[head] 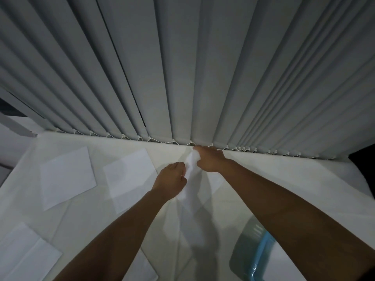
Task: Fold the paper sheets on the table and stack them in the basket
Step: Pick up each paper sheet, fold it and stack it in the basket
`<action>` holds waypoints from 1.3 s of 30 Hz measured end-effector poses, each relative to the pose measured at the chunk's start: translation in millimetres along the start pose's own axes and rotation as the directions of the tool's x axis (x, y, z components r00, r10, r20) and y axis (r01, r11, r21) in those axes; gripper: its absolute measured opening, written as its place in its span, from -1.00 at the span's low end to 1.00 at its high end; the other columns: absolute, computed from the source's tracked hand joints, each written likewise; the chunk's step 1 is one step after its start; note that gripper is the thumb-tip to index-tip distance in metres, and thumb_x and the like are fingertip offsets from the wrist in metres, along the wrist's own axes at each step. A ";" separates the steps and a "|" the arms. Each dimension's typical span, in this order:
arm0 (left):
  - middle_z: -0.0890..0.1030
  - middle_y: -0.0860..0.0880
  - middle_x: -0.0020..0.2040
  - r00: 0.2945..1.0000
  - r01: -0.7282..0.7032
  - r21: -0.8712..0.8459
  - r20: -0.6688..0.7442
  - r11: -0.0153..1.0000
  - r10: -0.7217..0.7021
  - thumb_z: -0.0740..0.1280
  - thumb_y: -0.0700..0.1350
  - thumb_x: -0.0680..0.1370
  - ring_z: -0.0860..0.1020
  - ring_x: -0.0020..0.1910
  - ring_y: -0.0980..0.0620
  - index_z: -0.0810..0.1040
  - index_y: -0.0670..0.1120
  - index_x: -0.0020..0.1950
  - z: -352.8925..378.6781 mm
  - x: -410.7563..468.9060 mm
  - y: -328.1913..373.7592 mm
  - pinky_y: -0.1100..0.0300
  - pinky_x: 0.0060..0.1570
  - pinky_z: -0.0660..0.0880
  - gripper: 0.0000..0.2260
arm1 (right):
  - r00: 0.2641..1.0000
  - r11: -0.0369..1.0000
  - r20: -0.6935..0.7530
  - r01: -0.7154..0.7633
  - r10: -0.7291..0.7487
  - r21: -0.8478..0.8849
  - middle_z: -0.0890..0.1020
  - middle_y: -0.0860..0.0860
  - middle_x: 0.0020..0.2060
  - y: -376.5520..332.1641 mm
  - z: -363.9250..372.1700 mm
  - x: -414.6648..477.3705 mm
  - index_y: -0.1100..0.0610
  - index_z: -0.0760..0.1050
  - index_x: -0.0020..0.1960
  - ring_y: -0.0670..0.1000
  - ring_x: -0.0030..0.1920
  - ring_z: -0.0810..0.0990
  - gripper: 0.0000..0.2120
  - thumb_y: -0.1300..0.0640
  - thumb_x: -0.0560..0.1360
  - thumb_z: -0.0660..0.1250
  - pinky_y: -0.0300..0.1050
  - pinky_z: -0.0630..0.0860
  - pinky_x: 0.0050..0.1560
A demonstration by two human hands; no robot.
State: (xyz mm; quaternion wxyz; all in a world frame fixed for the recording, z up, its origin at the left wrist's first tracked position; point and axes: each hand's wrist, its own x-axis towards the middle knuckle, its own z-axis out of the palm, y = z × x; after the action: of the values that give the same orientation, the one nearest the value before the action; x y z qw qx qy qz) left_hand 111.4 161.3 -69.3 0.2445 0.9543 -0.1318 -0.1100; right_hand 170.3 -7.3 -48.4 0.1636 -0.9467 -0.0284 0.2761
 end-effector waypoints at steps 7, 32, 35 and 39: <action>0.52 -0.06 0.21 0.995 0.088 -0.140 -0.042 0.986 -0.095 0.28 -0.25 0.46 0.54 0.11 -0.13 0.26 0.00 0.33 -4.5 -14.8 7.3 0.00 -0.02 0.55 -0.52 | 0.999 0.951 -0.043 0.010 0.003 0.308 0.61 0.10 -0.08 8.2 -8.0 -17.4 0.20 0.50 -0.06 0.20 0.05 0.59 -0.82 0.18 0.35 0.26 0.00 0.47 -0.04; 0.52 -0.07 0.23 0.964 0.262 0.152 0.007 0.953 -0.266 0.23 -0.03 0.55 0.43 0.26 -0.11 0.41 -0.03 0.29 16.9 9.1 13.6 0.02 0.19 0.35 -0.69 | 0.980 0.957 -0.176 0.036 -0.090 -0.287 0.09 -0.03 0.56 50.9 78.8 -93.8 0.02 0.11 0.54 0.10 0.47 0.20 -0.40 0.25 0.51 0.08 -0.01 0.19 0.40; 0.55 -0.08 0.18 0.959 0.270 0.230 0.027 0.935 -0.283 0.19 -0.06 0.56 0.47 0.23 -0.11 0.51 -0.03 0.22 13.6 12.6 16.5 0.05 0.15 0.38 -0.74 | 0.983 0.973 -0.178 0.007 -0.049 -0.229 0.13 -0.03 0.55 46.4 80.0 -101.1 0.02 0.17 0.51 0.11 0.45 0.23 -0.43 0.23 0.52 0.09 0.00 0.20 0.40; 0.62 -0.07 0.08 0.931 0.363 -0.008 0.051 0.932 -0.362 0.25 -0.10 0.52 0.55 0.13 -0.13 0.56 -0.06 0.06 7.9 2.7 19.8 0.13 -0.04 0.42 -0.83 | 0.965 0.997 -0.261 -0.045 0.026 -0.067 0.26 -0.02 0.50 38.1 80.1 -122.0 0.01 0.29 0.46 0.11 0.41 0.29 -0.50 0.18 0.53 0.13 -0.02 0.27 0.35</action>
State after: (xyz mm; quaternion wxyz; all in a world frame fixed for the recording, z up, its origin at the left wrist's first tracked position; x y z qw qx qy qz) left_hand 107.9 140.2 -66.6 0.2251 0.9572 0.0416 -0.1774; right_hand 23.1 -37.3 -61.7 0.1267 -0.9803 0.0002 0.1515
